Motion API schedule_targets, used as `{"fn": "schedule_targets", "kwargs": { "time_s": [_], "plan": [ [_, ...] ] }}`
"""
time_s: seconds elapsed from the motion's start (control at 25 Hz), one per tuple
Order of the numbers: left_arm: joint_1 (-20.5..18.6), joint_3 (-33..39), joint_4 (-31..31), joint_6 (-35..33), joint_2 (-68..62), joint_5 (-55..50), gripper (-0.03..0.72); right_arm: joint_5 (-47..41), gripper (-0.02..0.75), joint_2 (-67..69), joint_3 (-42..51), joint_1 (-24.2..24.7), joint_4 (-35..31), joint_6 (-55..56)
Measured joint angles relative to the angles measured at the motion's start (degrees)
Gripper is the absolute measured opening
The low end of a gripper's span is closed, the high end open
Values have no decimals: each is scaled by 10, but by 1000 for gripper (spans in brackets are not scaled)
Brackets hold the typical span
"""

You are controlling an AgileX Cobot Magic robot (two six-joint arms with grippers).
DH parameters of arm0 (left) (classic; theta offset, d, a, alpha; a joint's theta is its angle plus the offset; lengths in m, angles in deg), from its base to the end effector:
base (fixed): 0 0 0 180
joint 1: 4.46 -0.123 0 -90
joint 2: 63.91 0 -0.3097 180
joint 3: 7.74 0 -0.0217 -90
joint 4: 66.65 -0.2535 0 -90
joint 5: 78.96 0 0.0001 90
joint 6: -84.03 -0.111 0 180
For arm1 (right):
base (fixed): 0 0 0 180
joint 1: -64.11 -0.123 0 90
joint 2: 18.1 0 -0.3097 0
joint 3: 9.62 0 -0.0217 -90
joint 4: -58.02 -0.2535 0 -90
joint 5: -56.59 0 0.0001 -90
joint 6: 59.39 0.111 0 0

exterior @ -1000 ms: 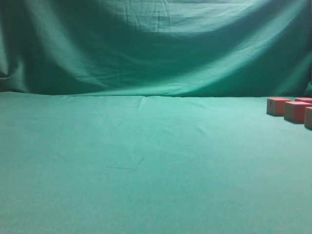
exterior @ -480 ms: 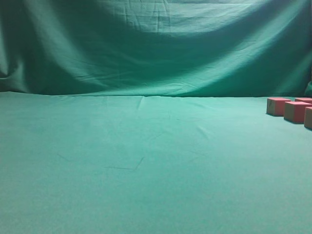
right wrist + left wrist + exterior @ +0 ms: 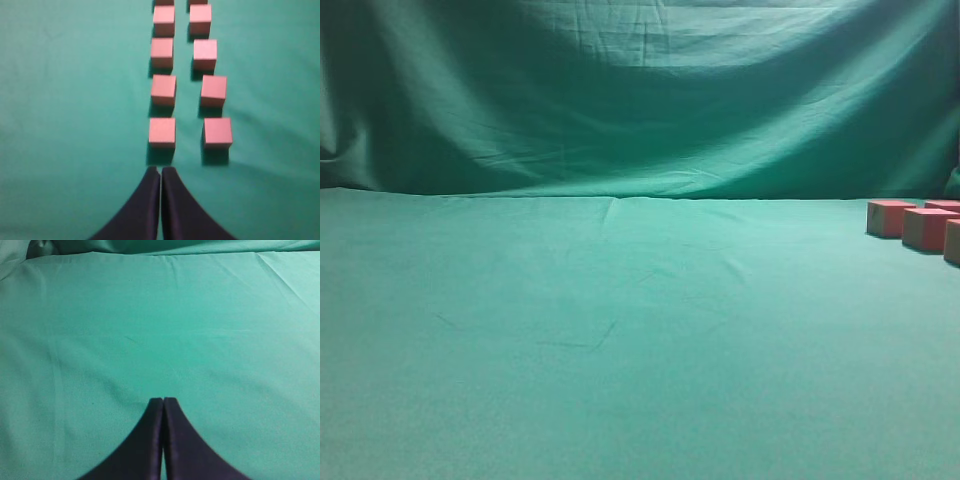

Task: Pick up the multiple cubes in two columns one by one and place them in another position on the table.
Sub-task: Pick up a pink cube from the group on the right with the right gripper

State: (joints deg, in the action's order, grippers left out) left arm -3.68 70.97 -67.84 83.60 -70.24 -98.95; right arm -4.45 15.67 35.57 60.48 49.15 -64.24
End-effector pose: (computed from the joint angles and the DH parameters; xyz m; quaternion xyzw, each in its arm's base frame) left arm 0.0500 0.0001 0.1718 0.0140 0.7934 0.0069 0.6085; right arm 0.0572 0.0186 0.2810 -0.0573 0.9352 0.0727 0.3418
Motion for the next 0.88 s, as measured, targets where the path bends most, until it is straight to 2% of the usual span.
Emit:
{"fn": "schedule_targets", "kwargs": {
  "time_s": [0.24,0.44,0.68,0.88],
  "plan": [
    [0,0,0,0,0,0,0,-49,0,94,-21,-26,18,12],
    [0,0,0,0,0,0,0,-55,0,184,-35,-45,32,37],
    [0,0,0,0,0,0,0,-19,0,269,-38,-89,45,58],
    [0,0,0,0,0,0,0,14,0,325,-39,-135,90,113]
  ]
}}
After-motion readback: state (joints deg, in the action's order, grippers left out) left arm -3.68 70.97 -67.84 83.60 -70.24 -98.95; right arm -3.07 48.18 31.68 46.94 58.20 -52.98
